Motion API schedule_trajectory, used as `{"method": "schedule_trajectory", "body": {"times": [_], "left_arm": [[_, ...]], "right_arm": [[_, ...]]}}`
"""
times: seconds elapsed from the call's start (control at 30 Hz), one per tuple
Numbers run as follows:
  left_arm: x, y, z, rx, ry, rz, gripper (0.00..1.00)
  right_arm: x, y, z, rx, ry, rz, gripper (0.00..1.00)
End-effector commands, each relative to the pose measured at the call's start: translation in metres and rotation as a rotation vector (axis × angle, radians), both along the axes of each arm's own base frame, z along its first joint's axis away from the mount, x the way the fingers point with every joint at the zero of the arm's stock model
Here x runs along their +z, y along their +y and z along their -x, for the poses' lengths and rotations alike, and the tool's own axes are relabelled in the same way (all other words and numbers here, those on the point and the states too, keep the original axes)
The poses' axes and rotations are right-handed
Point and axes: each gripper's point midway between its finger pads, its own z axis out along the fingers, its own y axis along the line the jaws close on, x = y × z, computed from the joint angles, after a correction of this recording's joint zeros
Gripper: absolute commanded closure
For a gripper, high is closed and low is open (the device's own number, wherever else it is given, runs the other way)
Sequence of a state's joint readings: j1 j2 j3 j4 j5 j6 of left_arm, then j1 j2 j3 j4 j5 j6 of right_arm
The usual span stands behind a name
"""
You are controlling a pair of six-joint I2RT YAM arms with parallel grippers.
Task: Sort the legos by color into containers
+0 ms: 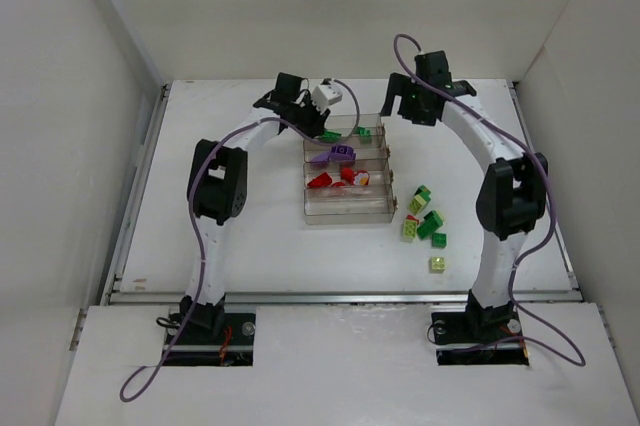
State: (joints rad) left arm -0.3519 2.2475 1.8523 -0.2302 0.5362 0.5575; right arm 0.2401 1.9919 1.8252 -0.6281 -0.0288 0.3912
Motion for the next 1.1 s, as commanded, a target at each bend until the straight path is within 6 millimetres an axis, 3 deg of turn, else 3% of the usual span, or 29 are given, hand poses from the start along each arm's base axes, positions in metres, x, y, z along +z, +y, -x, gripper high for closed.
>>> {"method": "schedule_trajectory", "body": {"times": [0.0,0.07,0.13,0.17,0.23,0.27,0.3,0.37,0.4,0.43,0.5,0.6,0.63,0.7,0.73,0.8,0.9,0.93,0.97,1.03,1.07], "left_arm": [[0.040,-0.016,-0.004,-0.040,-0.093,0.030,0.92],[0.039,-0.019,-0.003,-0.047,-0.102,0.019,0.69],[0.043,-0.020,-0.001,-0.015,-0.097,0.016,0.32],[0.062,-0.024,0.000,-0.009,-0.129,0.034,0.27],[0.074,-0.026,0.002,0.008,-0.174,0.045,0.09],[0.098,-0.024,0.004,0.022,-0.221,0.069,0.00],[0.108,-0.028,0.008,0.014,-0.247,0.082,0.00],[0.117,-0.023,0.013,0.023,-0.283,0.092,0.00],[0.136,-0.024,0.019,0.025,-0.320,0.103,0.00],[0.140,-0.019,0.018,0.052,-0.338,0.093,0.00],[0.160,-0.013,0.020,0.092,-0.366,0.112,0.00],[0.171,-0.005,0.028,0.139,-0.343,0.114,0.00],[0.190,0.000,0.032,0.160,-0.371,0.131,0.00],[0.193,0.005,0.042,0.189,-0.345,0.149,0.00],[0.215,0.015,0.047,0.255,-0.342,0.218,0.00],[0.228,0.039,0.046,0.412,-0.343,0.256,0.00],[0.259,0.069,0.062,0.498,-0.381,0.256,0.00],[0.252,0.076,0.069,0.523,-0.368,0.232,0.00],[0.267,0.086,0.078,0.551,-0.402,0.241,0.00],[0.267,0.110,0.086,0.646,-0.394,0.228,0.00],[0.252,0.114,0.093,0.663,-0.363,0.214,0.00]], "right_arm": [[0.032,-0.019,-0.007,-0.033,-0.070,0.017,0.00],[0.026,-0.024,-0.002,-0.036,-0.051,0.014,0.00],[0.025,-0.029,0.002,-0.040,-0.039,0.010,0.00],[0.029,-0.037,0.006,-0.058,-0.045,0.017,0.00],[0.030,-0.045,0.012,-0.086,-0.047,0.044,0.00],[0.022,-0.049,0.018,-0.095,-0.027,0.058,0.00],[0.029,-0.057,0.023,-0.114,-0.040,0.065,0.00],[0.027,-0.064,0.031,-0.139,-0.036,0.092,0.00],[0.023,-0.068,0.042,-0.144,-0.018,0.103,0.00],[0.021,-0.069,0.046,-0.144,-0.012,0.105,0.00],[0.010,-0.075,0.057,-0.169,0.021,0.126,0.00],[-0.003,-0.076,0.074,-0.203,0.074,0.105,0.00],[-0.014,-0.081,0.083,-0.232,0.106,0.095,0.00],[-0.024,-0.077,0.092,-0.230,0.134,0.069,0.00],[-0.034,-0.078,0.102,-0.237,0.163,0.070,0.00],[-0.039,-0.075,0.104,-0.251,0.163,0.040,0.00],[-0.050,-0.079,0.114,-0.271,0.176,0.034,0.00],[-0.053,-0.080,0.118,-0.271,0.182,0.035,0.03],[-0.059,-0.079,0.121,-0.254,0.192,0.038,0.05],[-0.062,-0.077,0.122,-0.207,0.189,0.050,0.13],[-0.071,-0.074,0.126,-0.181,0.216,0.046,0.14]]}}
